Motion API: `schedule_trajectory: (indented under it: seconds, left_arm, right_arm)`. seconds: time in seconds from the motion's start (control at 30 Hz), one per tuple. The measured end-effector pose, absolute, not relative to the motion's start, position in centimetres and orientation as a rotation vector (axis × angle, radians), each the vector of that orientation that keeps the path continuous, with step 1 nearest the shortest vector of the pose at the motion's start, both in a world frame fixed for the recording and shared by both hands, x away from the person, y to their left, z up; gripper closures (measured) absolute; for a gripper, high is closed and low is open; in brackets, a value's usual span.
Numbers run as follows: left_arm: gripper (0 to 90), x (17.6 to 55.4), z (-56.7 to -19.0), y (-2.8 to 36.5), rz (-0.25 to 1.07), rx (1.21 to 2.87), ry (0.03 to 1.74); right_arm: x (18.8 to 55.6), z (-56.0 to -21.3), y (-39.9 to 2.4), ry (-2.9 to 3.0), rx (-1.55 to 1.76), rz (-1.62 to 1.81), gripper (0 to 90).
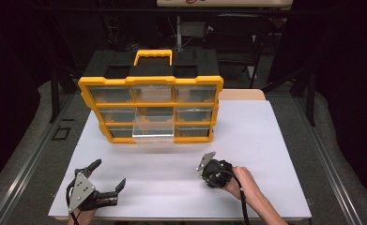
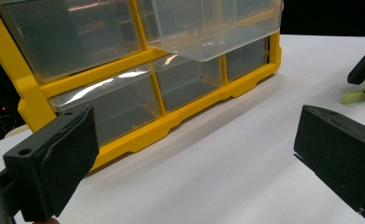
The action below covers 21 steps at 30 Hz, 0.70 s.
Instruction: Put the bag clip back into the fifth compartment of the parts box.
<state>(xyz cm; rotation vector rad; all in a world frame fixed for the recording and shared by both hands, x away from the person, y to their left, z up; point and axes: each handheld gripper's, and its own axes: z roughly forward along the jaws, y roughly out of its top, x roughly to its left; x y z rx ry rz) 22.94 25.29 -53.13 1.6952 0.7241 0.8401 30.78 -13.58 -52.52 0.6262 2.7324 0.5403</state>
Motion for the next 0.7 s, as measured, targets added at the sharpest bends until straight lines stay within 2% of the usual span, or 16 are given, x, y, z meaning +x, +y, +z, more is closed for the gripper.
schedule_trajectory:
  seconds: [0.7]
  left_arm:
    - [0.0, 22.96, -53.14, 25.28, 0.839, 1.697, 0.724]
  right_arm:
    - [31.37, -53.26, -13.23, 2.786, 0.622, 0.485, 77.4]
